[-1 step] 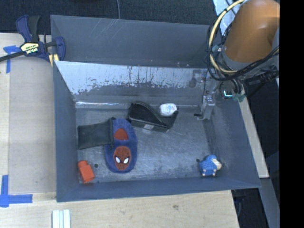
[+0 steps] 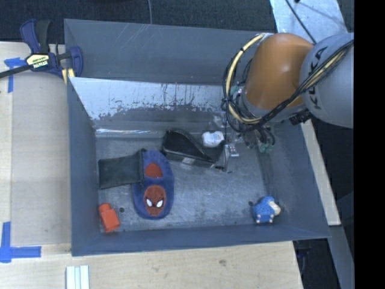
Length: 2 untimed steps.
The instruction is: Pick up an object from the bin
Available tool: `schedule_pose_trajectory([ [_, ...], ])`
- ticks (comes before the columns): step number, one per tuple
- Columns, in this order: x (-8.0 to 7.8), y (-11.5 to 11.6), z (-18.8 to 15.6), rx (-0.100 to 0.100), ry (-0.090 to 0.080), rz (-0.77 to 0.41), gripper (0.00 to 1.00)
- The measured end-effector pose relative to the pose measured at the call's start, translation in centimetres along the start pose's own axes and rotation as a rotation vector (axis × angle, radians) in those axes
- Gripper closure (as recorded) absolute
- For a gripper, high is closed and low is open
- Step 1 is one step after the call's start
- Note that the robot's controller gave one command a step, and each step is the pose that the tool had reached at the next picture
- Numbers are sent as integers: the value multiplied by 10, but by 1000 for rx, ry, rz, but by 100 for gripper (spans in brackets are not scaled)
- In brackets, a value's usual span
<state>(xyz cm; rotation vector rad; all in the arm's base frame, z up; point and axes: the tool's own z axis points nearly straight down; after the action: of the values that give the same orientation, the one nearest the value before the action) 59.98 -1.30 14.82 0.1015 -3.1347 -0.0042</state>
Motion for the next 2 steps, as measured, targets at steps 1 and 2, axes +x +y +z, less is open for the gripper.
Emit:
schedule_pose_trajectory([
  [1,-16,-6,74,3,-2,70,0],
  [2,-18,-6,67,4,-10,67,100],
])
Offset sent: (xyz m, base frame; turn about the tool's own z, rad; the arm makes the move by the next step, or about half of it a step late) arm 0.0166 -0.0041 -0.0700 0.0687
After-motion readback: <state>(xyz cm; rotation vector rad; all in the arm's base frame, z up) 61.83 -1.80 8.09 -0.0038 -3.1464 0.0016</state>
